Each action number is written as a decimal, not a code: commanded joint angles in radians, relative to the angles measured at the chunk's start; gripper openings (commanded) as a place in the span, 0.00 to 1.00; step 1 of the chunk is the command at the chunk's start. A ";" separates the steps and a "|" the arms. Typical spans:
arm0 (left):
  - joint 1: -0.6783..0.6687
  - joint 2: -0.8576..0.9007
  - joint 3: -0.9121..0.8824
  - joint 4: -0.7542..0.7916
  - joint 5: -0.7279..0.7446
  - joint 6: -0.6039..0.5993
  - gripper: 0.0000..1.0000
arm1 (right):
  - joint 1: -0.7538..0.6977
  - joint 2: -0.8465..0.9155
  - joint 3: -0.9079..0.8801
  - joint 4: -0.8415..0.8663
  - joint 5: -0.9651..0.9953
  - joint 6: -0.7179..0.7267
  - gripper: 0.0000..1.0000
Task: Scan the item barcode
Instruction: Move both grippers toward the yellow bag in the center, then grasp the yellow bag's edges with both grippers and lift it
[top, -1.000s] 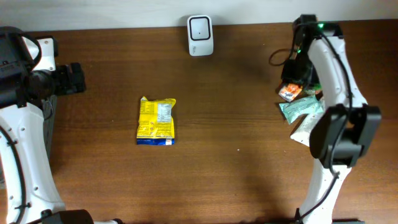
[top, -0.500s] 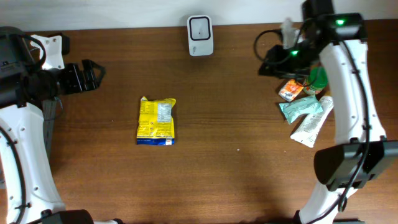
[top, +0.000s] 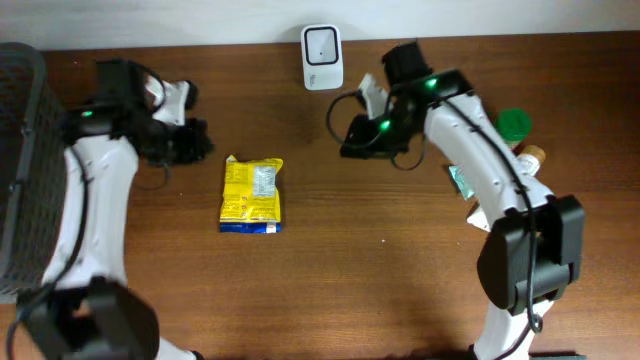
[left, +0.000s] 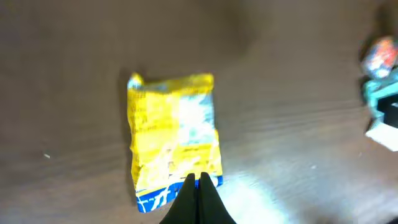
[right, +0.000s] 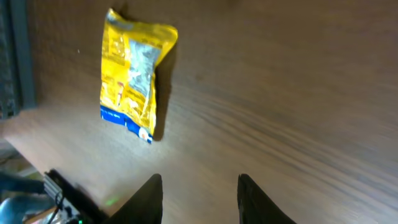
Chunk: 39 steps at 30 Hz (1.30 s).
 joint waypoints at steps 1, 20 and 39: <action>0.002 0.101 -0.042 -0.005 -0.022 -0.031 0.00 | 0.035 0.006 -0.092 0.122 -0.106 0.086 0.33; -0.005 0.383 -0.103 0.138 -0.030 -0.031 0.00 | 0.135 0.156 -0.247 0.599 -0.248 0.290 0.34; -0.082 0.480 -0.243 0.166 -0.058 -0.034 0.00 | 0.148 0.237 -0.247 0.610 -0.225 0.292 0.35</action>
